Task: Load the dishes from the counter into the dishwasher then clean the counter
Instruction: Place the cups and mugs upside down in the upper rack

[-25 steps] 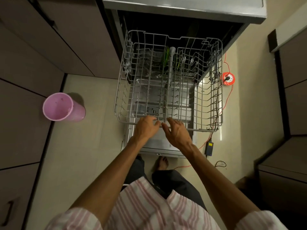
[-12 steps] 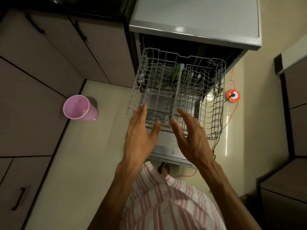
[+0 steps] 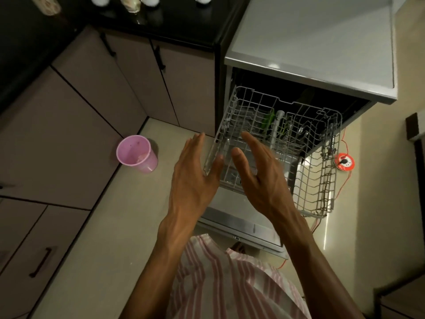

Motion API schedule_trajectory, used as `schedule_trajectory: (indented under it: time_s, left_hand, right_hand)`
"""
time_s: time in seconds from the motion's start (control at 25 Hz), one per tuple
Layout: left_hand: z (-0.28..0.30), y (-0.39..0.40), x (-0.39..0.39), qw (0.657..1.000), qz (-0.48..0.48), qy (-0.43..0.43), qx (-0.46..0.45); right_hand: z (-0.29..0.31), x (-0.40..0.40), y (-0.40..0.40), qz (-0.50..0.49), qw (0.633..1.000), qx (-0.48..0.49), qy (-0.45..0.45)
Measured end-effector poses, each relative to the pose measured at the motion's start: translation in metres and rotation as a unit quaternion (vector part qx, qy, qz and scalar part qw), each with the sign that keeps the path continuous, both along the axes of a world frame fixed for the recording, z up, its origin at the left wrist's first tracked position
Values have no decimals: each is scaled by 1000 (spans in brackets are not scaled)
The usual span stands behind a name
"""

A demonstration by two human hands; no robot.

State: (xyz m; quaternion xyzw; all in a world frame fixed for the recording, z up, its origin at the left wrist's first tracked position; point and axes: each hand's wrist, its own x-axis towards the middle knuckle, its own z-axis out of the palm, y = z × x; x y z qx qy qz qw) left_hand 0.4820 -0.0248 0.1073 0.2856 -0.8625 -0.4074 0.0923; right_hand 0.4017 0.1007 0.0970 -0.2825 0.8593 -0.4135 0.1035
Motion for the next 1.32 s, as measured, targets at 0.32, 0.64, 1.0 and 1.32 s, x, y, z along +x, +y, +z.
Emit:
schedule_trajectory:
  time_s: [0.32,0.64,1.0,1.32]
  left_hand:
    - [18,-110,39,997,41,69,-14]
    - [21,-204,78,993,81,76,-43]
    - [16,-258,65,990,115,75,-24]
    - [32,-309,2,989,130,60,-32]
  right_hand:
    - [10,30,-113,12,1000,-17,10]
    - [16,61,-211,31,999,-19,21]
    - [16,41,-273,67,997,-26,25]
    - [26,-33,-337,107,994,-35,11]
